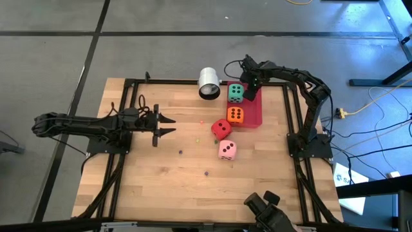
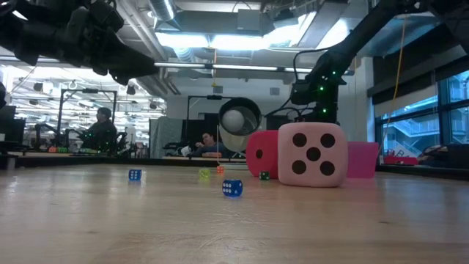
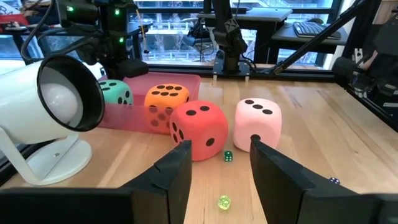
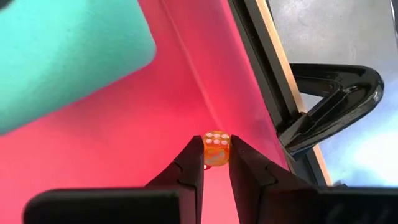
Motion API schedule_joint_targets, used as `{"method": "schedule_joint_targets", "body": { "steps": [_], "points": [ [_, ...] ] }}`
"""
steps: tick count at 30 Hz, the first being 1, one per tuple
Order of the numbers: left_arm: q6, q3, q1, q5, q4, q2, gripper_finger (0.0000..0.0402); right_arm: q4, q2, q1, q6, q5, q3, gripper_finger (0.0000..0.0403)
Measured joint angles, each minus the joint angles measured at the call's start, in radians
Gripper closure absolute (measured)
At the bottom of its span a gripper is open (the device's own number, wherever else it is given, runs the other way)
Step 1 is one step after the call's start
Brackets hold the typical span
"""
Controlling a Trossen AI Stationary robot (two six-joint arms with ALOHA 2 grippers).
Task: Pick & Place Dice
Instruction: Put the small yellow dice into the red bin
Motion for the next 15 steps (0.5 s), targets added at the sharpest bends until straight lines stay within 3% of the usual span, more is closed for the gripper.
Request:
{"method": "schedule_joint_targets", "body": {
  "steps": [15],
  "points": [
    [-0.002, 0.0, 0.0, 0.0, 0.021, 0.033, 0.0245, 0.0, 0.0, 0.0, 0.001, 0.006, 0.0, 0.0326]
  ]
}}
